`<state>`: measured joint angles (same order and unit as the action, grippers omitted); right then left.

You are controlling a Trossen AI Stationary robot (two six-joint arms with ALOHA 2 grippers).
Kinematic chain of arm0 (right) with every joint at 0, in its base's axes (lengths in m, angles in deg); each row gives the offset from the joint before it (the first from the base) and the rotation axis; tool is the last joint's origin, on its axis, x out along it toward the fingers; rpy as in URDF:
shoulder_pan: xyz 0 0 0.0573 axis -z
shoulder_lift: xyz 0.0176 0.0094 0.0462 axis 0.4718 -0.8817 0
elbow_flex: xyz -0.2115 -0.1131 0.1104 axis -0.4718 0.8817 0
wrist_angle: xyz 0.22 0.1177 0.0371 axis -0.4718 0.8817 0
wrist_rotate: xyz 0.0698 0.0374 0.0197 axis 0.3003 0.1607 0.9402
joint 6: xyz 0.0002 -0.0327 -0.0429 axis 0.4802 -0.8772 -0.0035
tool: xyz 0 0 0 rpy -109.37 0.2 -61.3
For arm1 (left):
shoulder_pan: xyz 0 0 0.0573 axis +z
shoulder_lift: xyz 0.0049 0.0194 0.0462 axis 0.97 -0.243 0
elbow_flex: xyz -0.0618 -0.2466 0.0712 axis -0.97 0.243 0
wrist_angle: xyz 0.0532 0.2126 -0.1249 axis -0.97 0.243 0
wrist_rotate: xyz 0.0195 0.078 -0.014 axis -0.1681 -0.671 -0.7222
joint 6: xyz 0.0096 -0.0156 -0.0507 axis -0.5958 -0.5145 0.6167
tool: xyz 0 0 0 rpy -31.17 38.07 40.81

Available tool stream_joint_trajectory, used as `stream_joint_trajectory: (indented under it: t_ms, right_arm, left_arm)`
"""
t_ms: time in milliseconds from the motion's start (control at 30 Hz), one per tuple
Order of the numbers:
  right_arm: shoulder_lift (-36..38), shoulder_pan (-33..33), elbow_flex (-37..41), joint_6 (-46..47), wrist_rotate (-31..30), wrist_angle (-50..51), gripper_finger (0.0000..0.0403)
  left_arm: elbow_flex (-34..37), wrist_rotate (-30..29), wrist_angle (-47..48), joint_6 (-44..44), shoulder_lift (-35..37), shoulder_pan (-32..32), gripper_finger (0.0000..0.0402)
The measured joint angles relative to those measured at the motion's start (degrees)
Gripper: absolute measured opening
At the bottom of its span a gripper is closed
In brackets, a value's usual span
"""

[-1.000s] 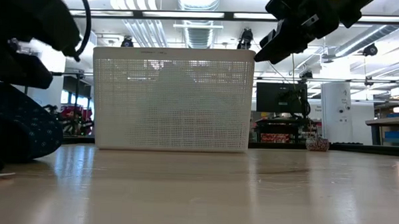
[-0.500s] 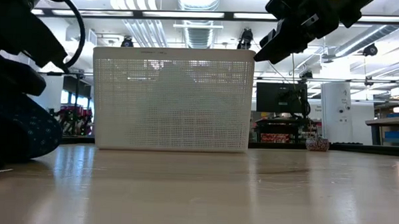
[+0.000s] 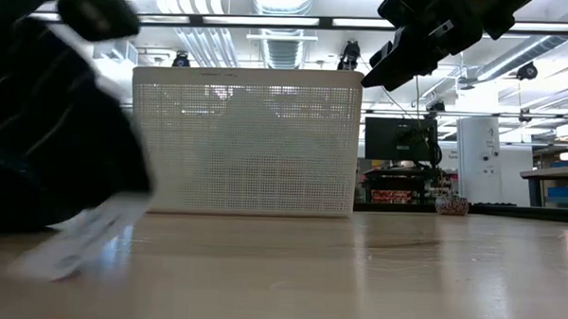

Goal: Sort clothes
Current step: Put the black sock into the white laundry bin

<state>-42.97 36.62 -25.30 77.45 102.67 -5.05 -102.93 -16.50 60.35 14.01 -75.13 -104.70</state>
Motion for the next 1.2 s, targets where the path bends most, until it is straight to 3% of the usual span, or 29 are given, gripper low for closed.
stream_joint_trajectory:
  t_ms: [133,433,533,733,967,1200]
  right_arm:
    - [0.0,0.0,0.0,0.0,0.0,0.0,0.0]
    - [0.0,-0.3,0.0,-0.2,0.0,0.0,0.0]
    - [0.0,-0.4,0.0,-0.5,0.0,0.1,0.0]
    - [0.0,-0.9,0.0,-0.4,0.0,0.1,0.0]
    - [0.0,-1.9,0.0,-0.6,0.1,0.0,0.0]
    - [0.0,-2.0,0.0,-0.7,0.0,-0.1,0.0]
  left_arm:
    - [-5.3,-7.5,3.4,-4.0,0.0,1.1,0.0001]
    - [-10.3,-38.9,3.6,-13.4,0.1,6.7,0.0]
    - [-10.2,-42.6,1.8,-17.5,0.4,9.7,0.0]
    - [-10.2,-43.2,-4.6,-25.6,4.4,17.9,0.0]
    - [-10.1,-37.9,-12.1,-36.1,12.1,30.6,0.0]
    - [-7.6,-14.7,-19.6,-35.6,13.1,48.5,0.0]
